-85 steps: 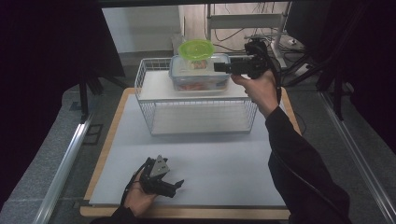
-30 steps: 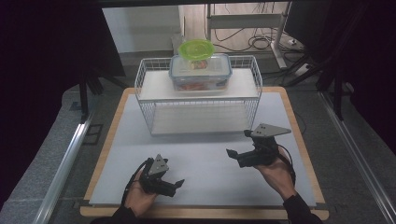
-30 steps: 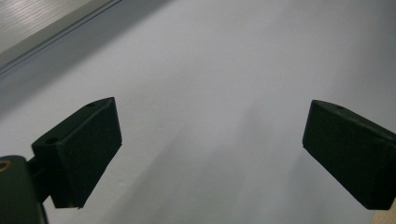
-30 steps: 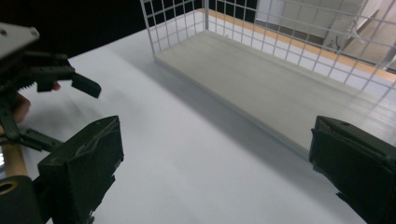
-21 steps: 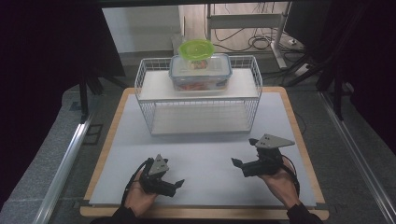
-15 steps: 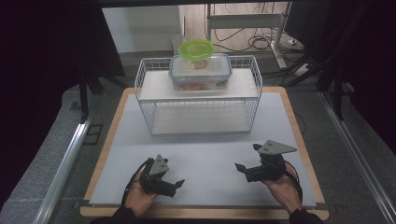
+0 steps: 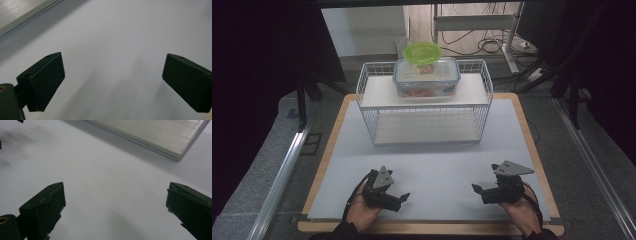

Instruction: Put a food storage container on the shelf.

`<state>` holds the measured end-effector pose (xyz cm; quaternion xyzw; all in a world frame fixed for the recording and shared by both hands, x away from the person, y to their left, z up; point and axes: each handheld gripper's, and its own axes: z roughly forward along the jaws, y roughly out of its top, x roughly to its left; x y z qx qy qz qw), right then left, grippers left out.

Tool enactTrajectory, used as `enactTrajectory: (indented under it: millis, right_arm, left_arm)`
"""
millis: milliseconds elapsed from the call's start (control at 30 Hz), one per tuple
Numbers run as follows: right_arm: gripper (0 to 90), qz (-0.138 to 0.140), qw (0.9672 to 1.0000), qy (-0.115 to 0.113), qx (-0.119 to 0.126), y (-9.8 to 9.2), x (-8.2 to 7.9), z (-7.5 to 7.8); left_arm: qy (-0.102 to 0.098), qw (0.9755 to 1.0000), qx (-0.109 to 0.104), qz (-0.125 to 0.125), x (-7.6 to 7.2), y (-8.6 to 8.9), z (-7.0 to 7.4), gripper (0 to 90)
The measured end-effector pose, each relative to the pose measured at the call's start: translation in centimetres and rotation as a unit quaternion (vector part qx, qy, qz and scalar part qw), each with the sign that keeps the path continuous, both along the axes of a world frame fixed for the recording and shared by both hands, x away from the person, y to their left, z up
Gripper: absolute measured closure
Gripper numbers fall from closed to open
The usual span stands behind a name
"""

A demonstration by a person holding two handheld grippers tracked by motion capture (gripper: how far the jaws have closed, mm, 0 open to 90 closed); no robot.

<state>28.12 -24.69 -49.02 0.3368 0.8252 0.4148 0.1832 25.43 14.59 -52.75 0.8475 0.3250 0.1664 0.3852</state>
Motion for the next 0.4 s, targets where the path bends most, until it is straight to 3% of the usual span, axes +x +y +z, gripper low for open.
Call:
enactTrajectory:
  millis: [267, 400]
  right_arm:
    - [2.4, -0.016, 0.9992, 0.025, -0.026, -0.2, -0.1, -1.1]
    - [2.4, -0.018, 0.9991, 0.028, -0.026, -0.3, 0.0, -1.2]
  left_arm:
    - [-0.003, 1.0, 0.004, 0.0, 0.0, -0.1, -0.1, 4.0]
    - [-0.004, 1.0, 0.004, 0.0, 0.1, -0.1, -0.1, 4.0]
